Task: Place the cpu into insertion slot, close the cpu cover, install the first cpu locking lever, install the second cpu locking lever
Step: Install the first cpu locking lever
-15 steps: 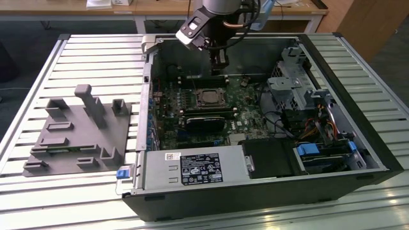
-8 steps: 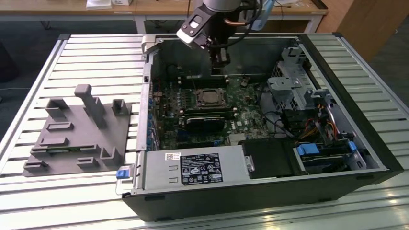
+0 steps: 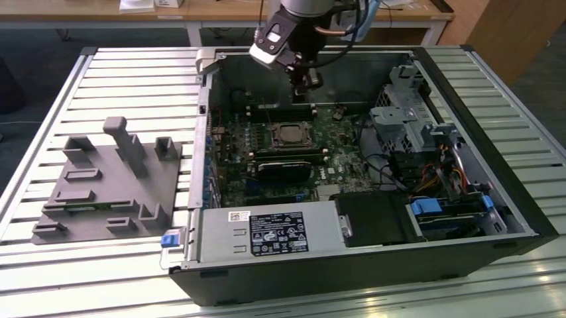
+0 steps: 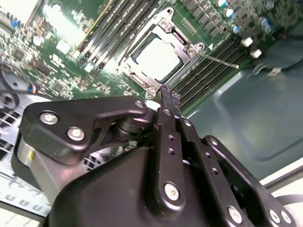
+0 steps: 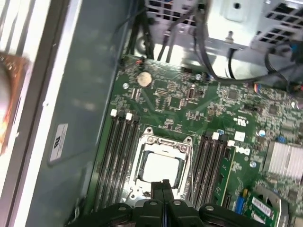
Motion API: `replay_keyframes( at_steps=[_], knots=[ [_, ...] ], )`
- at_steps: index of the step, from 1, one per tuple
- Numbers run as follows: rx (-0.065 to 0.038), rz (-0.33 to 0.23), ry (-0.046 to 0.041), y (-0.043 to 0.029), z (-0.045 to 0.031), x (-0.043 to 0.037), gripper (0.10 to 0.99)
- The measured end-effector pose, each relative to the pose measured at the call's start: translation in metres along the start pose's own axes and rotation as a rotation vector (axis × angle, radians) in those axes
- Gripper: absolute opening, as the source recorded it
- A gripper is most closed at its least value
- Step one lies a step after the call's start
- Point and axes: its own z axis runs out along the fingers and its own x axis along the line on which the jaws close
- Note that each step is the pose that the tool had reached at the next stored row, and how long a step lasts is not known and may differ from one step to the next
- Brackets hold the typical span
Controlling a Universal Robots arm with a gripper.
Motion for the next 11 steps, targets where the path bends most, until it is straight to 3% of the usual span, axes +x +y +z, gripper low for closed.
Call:
replay_keyframes(
  at_steps=[11],
  knots=[
    [0.008,-0.193,0.0058,0.0,0.0005,0.0,0.106]
  ],
)
